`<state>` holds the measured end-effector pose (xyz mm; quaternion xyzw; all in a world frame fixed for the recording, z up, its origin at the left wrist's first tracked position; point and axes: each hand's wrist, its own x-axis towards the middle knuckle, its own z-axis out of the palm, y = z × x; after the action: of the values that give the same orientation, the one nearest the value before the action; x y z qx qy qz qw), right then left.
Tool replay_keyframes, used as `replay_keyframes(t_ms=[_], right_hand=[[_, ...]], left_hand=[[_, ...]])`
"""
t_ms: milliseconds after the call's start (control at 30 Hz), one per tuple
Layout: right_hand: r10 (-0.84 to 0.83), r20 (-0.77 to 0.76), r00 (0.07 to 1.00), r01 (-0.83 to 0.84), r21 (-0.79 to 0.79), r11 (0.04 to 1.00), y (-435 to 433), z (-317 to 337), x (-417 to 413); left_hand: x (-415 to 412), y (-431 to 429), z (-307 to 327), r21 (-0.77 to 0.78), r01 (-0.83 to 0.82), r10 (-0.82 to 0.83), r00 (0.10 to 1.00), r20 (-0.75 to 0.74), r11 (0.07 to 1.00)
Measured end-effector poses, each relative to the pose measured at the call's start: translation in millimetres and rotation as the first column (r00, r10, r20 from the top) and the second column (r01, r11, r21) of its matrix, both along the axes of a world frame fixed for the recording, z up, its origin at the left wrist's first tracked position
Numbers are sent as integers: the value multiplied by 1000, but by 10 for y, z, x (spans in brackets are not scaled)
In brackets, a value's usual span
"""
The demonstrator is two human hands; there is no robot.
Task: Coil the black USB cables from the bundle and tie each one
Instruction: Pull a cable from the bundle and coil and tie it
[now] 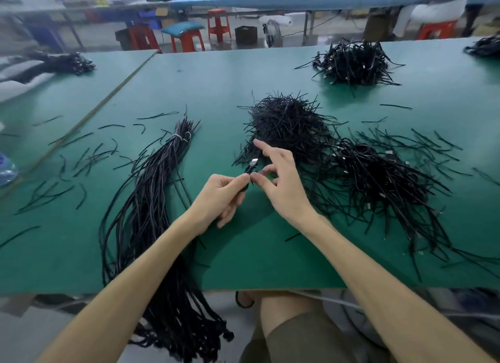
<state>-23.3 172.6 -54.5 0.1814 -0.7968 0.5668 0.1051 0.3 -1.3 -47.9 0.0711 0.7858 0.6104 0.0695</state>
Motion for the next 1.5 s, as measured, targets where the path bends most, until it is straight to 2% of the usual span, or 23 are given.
replay_keyframes(t_ms=[67, 133, 200, 333, 400, 467, 500, 567, 633, 667, 767, 867, 933, 1033, 1200, 1267, 1300, 1367, 1400, 1433, 1500], right_hand=[[-5, -141, 990, 37, 220, 975, -5, 24, 38], [2, -282, 959, 124, 428, 895, 19, 70, 67], [-6, -352, 936, 198, 512, 835, 74, 154, 116], [-102, -452, 886, 337, 476, 812, 276, 371, 228], [-155, -447, 881, 357, 412, 838, 395, 485, 266], [-252, -378, 891, 381, 319, 868, 559, 603, 261], [-315, -340, 886, 413, 270, 870, 653, 655, 241], [-439, -282, 853, 498, 190, 846, 851, 729, 188], [-543, -230, 808, 577, 119, 808, 1040, 760, 139], [-590, -201, 782, 615, 103, 781, 1131, 757, 118], [-687, -101, 719, 691, 199, 695, 1365, 658, 70], [-705, -16, 709, 679, 284, 677, 1474, 527, 89], [-692, -18, 721, 664, 301, 684, 1479, 503, 106], [-686, -35, 727, 654, 338, 676, 1454, 530, 119], [-660, -294, 691, 713, 429, 555, 1309, 583, 203], [-599, -363, 714, 698, 425, 576, 1192, 596, 263], [-557, -375, 741, 671, 422, 609, 1112, 605, 300], [-434, -371, 821, 567, 432, 701, 909, 612, 400], [-350, -363, 864, 492, 456, 741, 787, 605, 453], [-252, -345, 904, 403, 495, 769, 657, 585, 506], [-42, -234, 971, 168, 554, 815, 380, 510, 607]], left_hand=[[-11, -21, 50, -11, 13, -13, 1000, 28, 1000], [-12, -61, 122, -80, 37, -34, 999, 43, 996], [7, -109, 212, -152, 47, -45, 999, 18, 987], [36, -240, 363, -161, -19, 2, 995, -104, 987], [36, -303, 399, -150, -141, 107, 970, -217, 979], [46, -357, 384, -184, -309, 238, 914, -329, 933], [62, -390, 354, -251, -407, 293, 873, -390, 878], [120, -483, 280, -490, -564, 326, 809, -489, 665], [167, -555, 231, -731, -545, 307, 838, -452, 411], [175, -567, 220, -815, -483, 320, 865, -386, 321], [175, -562, 206, -930, -313, 329, 913, -240, 190], [151, -547, 197, -955, -251, 276, 940, -202, 157], [120, -558, 204, -960, -224, 276, 946, -172, 168], [83, -571, 251, -954, -189, 314, 943, -110, 232], [125, -525, 246, -912, -283, 328, 927, -182, 295], [127, -498, 241, -850, -318, 341, 923, -177, 421], [124, -475, 263, -773, -334, 354, 923, -152, 539], [128, -405, 320, -482, -356, 377, 925, -56, 801], [136, -365, 346, -318, -346, 364, 931, -1, 883], [155, -326, 363, -211, -320, 332, 943, 21, 924], [204, -242, 368, -159, -241, 242, 970, -16, 957]])
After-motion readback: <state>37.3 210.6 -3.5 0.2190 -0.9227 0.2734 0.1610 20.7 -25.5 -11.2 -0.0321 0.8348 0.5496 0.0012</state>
